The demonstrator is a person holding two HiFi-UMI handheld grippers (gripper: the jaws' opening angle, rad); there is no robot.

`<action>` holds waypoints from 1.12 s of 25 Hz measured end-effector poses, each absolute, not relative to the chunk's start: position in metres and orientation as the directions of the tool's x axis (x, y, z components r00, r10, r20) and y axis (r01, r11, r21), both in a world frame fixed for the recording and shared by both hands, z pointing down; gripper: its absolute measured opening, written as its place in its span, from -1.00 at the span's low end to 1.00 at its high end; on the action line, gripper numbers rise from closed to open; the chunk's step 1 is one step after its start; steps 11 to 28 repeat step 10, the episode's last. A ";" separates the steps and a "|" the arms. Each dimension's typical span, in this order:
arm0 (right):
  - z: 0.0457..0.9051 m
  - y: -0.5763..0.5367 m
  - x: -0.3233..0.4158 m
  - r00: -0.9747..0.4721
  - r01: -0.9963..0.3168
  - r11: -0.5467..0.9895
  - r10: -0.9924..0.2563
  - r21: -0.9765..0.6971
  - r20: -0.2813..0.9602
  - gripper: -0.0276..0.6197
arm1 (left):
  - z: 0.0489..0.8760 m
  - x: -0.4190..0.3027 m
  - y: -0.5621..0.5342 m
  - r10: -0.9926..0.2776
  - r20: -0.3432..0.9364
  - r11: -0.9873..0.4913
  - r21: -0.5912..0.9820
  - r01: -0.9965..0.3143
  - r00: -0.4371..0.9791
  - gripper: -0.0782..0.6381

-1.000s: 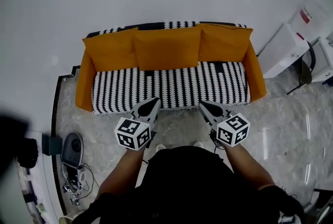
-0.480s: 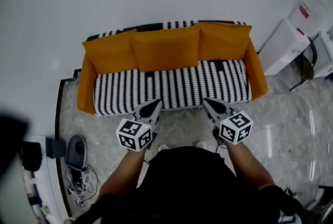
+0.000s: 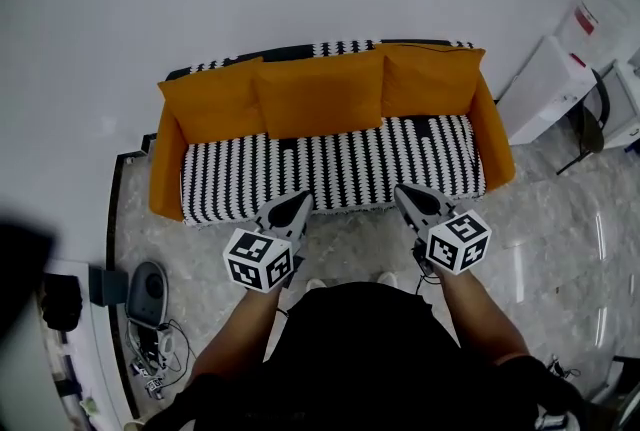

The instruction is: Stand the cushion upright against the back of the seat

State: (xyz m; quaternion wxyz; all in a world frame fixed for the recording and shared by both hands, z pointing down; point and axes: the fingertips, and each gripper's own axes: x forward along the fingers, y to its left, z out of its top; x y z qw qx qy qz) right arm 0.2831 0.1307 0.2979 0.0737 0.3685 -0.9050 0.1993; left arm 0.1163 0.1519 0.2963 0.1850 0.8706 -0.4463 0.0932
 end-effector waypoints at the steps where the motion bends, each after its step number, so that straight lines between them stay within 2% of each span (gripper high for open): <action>1: 0.298 0.131 0.283 -0.718 -0.696 0.649 -0.637 -0.306 0.280 -0.81 | 0.296 0.116 0.152 -0.744 0.327 -0.532 0.239 -0.812 0.583 -0.74; 28: 0.300 0.132 0.284 -0.720 -0.694 0.650 -0.632 -0.310 0.286 -0.81 | 0.295 0.119 0.149 -0.741 0.328 -0.536 0.238 -0.810 0.586 -0.74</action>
